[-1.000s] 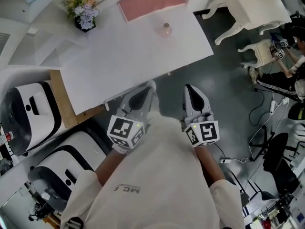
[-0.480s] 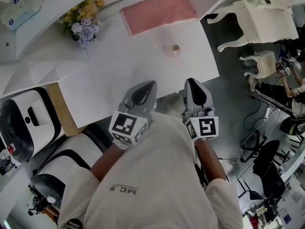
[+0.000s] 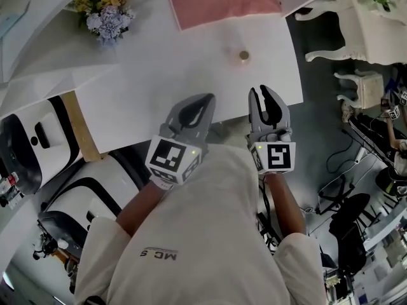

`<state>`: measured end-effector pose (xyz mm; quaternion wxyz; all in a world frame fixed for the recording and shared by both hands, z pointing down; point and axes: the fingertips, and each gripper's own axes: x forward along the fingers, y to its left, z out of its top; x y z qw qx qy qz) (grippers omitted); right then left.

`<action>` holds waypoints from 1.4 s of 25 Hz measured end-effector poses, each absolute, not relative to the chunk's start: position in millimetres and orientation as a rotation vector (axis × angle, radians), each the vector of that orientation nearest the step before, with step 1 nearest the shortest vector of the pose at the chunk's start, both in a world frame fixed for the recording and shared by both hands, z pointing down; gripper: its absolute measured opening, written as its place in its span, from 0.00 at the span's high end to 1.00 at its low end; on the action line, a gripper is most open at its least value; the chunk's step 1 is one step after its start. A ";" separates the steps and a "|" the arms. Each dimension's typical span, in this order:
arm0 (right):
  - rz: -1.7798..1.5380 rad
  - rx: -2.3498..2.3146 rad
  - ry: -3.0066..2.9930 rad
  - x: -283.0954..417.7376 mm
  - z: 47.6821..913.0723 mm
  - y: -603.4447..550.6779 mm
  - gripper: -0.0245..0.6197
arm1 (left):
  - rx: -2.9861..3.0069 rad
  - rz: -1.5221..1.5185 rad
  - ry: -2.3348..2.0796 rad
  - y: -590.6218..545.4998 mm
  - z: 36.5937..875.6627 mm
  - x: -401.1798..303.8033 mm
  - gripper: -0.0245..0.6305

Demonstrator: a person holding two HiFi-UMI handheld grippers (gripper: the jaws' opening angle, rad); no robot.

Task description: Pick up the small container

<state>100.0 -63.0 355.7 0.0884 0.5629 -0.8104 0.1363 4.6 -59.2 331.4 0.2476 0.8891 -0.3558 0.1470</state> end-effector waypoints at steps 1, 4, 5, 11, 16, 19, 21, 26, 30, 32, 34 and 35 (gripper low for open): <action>0.407 1.665 -2.416 100.0 360.9 -67.8 0.83 | 2.417 0.407 -0.972 -61.1 336.5 5.6 0.96; 0.407 1.636 -2.424 101.0 376.8 -82.1 0.79 | 2.391 0.428 -0.968 -66.3 354.8 10.9 0.96; 0.403 1.629 -2.424 101.7 382.1 -86.3 0.78 | 2.383 0.435 -0.964 -67.7 360.4 12.9 0.96; 0.419 1.592 -2.414 100.8 423.0 -105.6 0.76 | 2.338 0.454 -0.968 -73.2 388.3 14.3 0.96; 0.441 1.606 -2.392 107.0 458.7 -122.4 0.74 | 2.302 0.464 -0.970 -81.2 413.4 18.4 0.96; 0.449 1.604 -2.379 107.9 477.6 -130.1 0.72 | 2.283 0.481 -0.987 -83.6 424.9 17.0 0.96; 0.454 1.611 -2.368 109.5 489.1 -134.9 0.71 | 2.276 0.489 -0.990 -84.8 432.5 17.4 0.96; 0.459 1.608 -2.360 110.5 513.2 -143.5 0.69 | 2.243 0.503 -1.012 -89.3 456.0 17.2 0.96; 0.441 1.599 -2.367 108.8 524.7 -152.2 0.69 | 2.225 0.504 -1.033 -95.4 469.4 14.6 0.96; 0.439 1.598 -2.365 107.8 530.5 -155.2 0.69 | 2.218 0.506 -1.037 -96.9 475.4 13.2 0.96; 0.437 1.586 -2.357 106.5 536.8 -157.0 0.69 | 2.214 0.509 -1.038 -98.0 480.5 12.5 0.96; 0.435 1.579 -2.352 106.1 539.6 -157.7 0.69 | 2.213 0.512 -1.039 -98.6 482.9 12.1 0.96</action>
